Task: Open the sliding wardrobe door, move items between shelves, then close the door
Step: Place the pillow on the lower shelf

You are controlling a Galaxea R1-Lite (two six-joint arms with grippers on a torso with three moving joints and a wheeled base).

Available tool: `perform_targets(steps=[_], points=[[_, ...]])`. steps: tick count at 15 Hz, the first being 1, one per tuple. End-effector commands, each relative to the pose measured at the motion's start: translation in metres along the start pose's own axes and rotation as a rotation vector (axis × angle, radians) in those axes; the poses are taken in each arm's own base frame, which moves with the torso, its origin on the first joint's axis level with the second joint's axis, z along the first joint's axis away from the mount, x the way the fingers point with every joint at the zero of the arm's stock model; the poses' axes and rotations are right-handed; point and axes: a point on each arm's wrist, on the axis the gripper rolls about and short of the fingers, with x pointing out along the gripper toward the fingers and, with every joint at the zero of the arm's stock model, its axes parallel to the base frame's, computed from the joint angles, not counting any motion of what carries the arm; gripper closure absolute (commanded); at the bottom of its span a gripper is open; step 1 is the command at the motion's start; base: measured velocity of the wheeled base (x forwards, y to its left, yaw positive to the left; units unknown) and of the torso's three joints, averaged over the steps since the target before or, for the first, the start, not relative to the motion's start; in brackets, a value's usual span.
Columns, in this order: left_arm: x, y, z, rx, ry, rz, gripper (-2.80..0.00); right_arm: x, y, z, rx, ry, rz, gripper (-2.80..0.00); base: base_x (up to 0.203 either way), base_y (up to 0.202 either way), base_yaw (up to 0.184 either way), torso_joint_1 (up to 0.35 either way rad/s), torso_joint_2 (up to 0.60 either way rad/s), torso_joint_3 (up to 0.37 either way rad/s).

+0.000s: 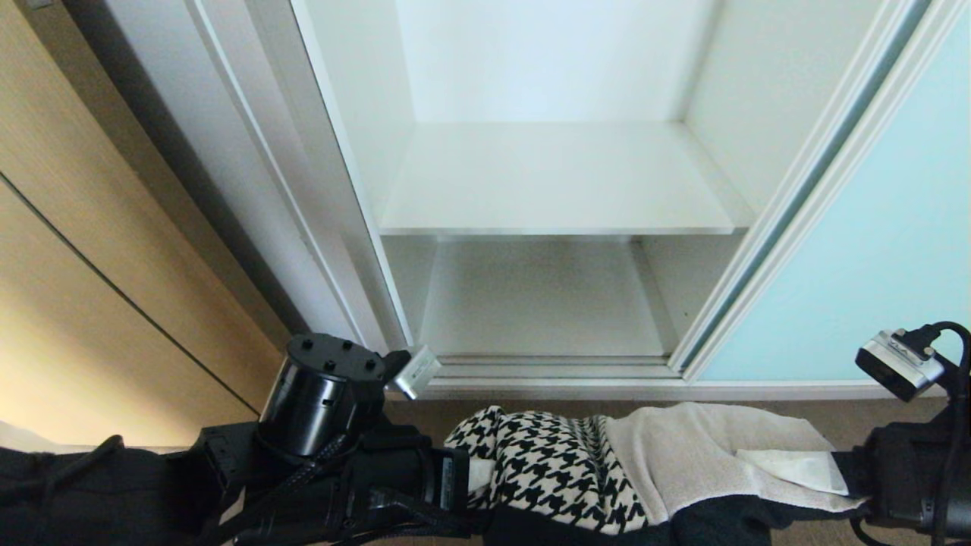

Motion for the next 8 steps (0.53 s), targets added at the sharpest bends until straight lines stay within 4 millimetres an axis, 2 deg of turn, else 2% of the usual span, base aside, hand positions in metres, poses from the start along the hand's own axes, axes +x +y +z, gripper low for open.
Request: perform_targets(steps=[1, 8], points=[[0.003, 0.001, 0.0, -0.005, 0.006, 0.003, 0.0, 0.003, -0.003, 0.001, 0.012, 0.011, -0.002, 0.0, 0.0, 0.0, 0.0, 0.002, 0.01, -0.201], [0.02, 0.008, 0.001, -0.019, -0.024, 0.004, 0.0, 0.014, -0.009, 0.009, 0.023, 0.022, -0.009, 0.0, 0.0, 0.0, 0.0, 0.005, 0.0, -0.198]])
